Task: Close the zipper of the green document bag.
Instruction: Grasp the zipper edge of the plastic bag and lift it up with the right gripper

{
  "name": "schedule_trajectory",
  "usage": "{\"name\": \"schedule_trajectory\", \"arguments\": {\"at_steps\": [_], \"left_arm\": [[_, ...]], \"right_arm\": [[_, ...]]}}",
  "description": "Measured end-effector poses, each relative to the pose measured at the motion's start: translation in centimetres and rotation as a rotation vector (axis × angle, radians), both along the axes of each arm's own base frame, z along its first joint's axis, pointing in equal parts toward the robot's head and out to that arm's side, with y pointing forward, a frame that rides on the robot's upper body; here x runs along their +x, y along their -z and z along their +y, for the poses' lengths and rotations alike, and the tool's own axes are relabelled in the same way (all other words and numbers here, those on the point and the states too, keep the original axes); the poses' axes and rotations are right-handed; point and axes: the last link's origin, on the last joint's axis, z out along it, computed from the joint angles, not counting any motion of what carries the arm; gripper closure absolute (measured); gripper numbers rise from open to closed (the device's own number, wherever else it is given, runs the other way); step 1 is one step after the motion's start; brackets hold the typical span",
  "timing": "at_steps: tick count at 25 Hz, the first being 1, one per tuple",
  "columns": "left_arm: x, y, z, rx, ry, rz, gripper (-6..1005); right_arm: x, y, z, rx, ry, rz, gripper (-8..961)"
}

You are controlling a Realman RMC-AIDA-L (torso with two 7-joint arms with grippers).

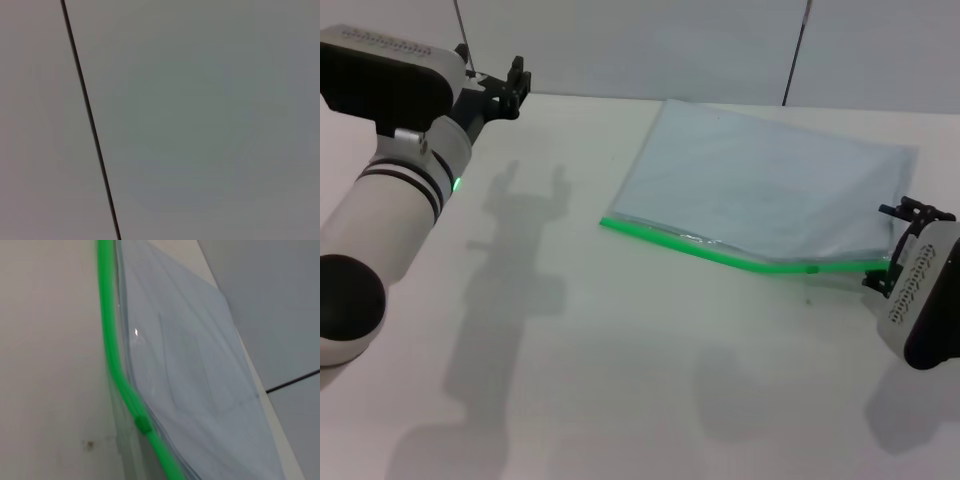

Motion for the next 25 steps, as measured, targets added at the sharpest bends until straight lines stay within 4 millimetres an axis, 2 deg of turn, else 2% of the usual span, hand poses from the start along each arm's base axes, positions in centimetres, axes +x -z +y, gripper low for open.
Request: {"name": "schedule_trajectory", "arguments": {"at_steps": [19, 25], "left_arm": [[0.2, 0.2, 0.0, -0.006, 0.007, 0.003, 324], [0.3, 0.2, 0.0, -0.007, 0.007, 0.001, 324]], "right_arm": [[-0.5, 0.9, 1.3, -0.018, 0.021, 0.023, 305], [-0.8, 0.8, 1.6, 0.004, 0.024, 0.052, 375]]}}
